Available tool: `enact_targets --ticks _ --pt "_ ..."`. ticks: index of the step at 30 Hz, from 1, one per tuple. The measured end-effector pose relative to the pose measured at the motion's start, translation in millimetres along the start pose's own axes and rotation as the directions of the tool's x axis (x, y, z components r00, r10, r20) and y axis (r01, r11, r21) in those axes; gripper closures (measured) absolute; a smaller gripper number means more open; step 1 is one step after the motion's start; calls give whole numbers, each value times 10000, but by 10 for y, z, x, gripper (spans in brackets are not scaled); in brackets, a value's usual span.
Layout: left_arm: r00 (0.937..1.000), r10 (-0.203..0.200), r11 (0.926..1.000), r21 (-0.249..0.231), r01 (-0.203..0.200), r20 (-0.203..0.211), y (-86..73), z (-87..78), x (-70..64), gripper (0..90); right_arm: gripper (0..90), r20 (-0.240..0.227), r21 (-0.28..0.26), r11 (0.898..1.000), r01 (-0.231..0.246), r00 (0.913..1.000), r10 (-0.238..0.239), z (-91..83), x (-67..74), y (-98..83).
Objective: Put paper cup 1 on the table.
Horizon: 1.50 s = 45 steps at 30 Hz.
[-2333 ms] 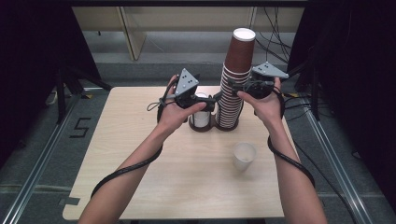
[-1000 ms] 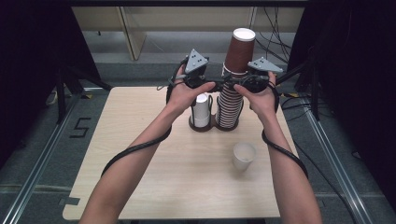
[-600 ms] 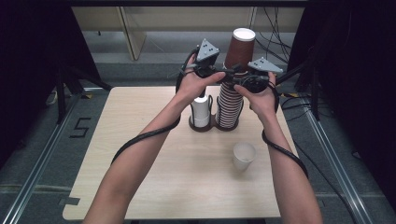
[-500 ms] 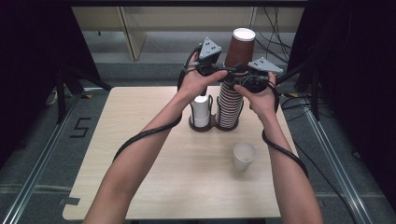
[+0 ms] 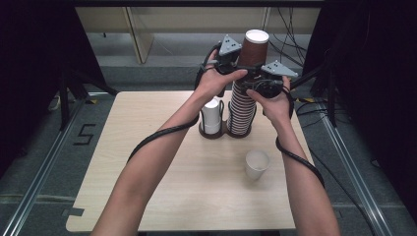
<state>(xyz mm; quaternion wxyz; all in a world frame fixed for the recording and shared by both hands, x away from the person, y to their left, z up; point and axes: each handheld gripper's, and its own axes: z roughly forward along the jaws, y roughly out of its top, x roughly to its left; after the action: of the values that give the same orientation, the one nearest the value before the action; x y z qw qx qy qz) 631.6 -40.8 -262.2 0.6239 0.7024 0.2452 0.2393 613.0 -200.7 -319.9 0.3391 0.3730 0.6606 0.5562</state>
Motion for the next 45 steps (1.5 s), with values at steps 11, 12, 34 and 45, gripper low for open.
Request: enact_targets --ticks 11,12,34,45 --pt "9998 -198 9996 -184 200 89 17 14 29 146 40 52 18 10000 -80 10000 80 2 6 -1" --pt "9998 -192 9996 -204 194 104 25 13 30 150 39 54 16 10000 -69 10000 69 2 6 -1" --pt "9996 -249 9990 -374 254 151 64 21 50 169 40 65 -35 10000 9 10000 -9 15 -8 -11" --pt "9997 -217 9937 -1099 231 135 293 -14 32 184 38 -50 -93 9999 -112 9999 112 14 -6 -6"
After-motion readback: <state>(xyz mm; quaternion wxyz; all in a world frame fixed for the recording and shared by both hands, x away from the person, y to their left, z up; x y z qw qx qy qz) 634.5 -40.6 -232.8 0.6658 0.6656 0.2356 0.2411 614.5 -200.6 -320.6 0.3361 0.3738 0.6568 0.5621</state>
